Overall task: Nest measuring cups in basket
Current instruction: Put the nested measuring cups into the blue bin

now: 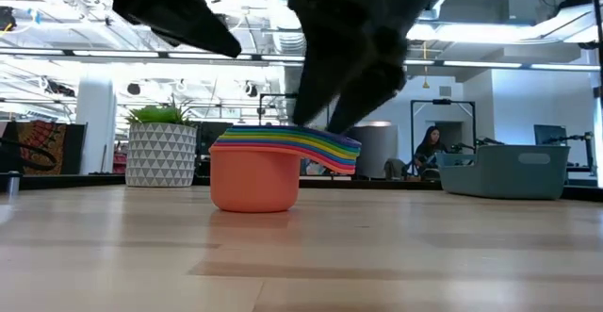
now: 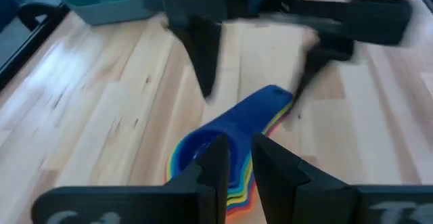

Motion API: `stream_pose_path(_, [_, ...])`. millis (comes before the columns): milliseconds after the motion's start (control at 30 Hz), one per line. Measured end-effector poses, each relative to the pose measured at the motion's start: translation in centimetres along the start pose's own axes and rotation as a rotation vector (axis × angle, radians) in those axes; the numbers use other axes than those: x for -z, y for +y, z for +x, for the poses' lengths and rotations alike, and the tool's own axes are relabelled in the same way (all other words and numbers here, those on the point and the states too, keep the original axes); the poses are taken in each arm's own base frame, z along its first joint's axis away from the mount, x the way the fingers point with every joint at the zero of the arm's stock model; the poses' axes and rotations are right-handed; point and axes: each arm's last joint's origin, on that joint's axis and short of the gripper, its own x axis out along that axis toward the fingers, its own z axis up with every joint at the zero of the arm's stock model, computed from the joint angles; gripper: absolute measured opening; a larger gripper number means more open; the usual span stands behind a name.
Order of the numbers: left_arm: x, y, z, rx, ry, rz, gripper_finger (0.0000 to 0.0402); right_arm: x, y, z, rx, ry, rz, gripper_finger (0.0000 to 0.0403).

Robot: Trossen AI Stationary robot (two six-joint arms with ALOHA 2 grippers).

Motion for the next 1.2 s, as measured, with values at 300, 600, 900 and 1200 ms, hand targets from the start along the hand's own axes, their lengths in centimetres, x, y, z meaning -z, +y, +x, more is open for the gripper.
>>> stream_pose_path(300, [0.3,0.0,0.1,-0.018,0.019,-0.005,0.0054,0.7,0.2,1.6,-0.01,0.045,0.002,0.0389])
stream_pose_path(600, [0.5,0.1,0.1,-0.029,0.033,-0.012,0.0054,0.7,0.2,2.2,-0.025,0.057,0.009,0.0372])
stream_pose_path(900, [0.5,0.1,0.1,-0.029,0.033,-0.012,0.0054,0.5,-0.6,2.5,-0.011,0.093,0.023,0.0312])
stream_pose_path(1200, [0.5,0.1,0.1,-0.029,0.035,-0.011,0.0054,0.4,-1.5,2.7,0.027,0.131,0.009,0.0273])
